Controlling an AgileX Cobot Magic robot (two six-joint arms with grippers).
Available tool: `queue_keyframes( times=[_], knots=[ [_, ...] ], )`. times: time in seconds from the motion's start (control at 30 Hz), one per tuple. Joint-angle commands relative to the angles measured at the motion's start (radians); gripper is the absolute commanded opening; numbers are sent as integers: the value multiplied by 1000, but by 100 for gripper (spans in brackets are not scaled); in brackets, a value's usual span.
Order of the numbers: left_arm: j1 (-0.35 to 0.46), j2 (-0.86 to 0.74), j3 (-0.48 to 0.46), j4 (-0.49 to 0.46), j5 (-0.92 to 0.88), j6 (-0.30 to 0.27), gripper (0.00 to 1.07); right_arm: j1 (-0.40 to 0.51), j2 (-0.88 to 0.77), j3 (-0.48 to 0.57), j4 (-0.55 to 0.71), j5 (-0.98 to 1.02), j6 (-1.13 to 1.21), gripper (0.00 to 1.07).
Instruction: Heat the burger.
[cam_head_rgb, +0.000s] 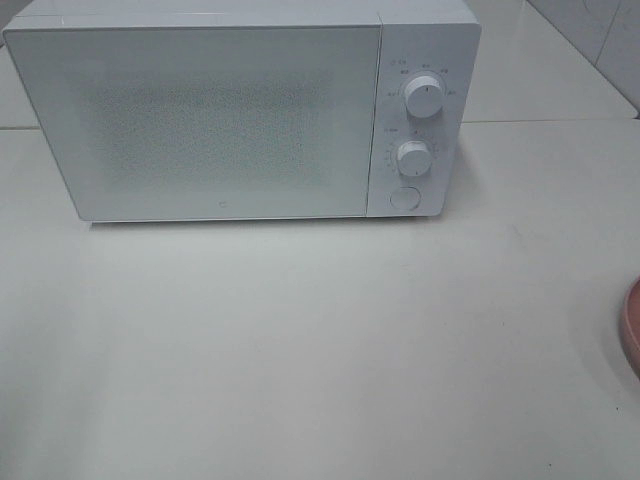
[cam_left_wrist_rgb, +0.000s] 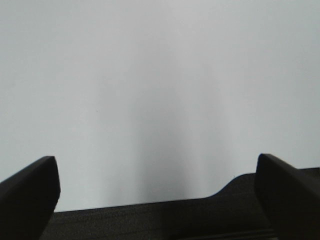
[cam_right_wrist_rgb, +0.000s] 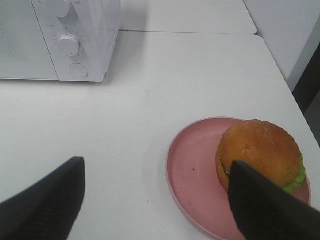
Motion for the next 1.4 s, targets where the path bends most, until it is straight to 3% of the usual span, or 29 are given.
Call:
queue_keyframes(
  times=[0.03,0.67,0.8,1.4],
  knots=[
    [4,-40,5,8,-4,-8,98,-3,-25,3,5,-14,-6,74],
    [17,-430,5,8,-5,4,98,-3,-25,3,2,-14,1,74],
    [69,-432,5,8,-5,4,98,-3,-25,3,2,-14,1,74],
    [69,-433,5,-7,-5,2,98,-3,-25,3,2,-14,5,74]
  ],
)
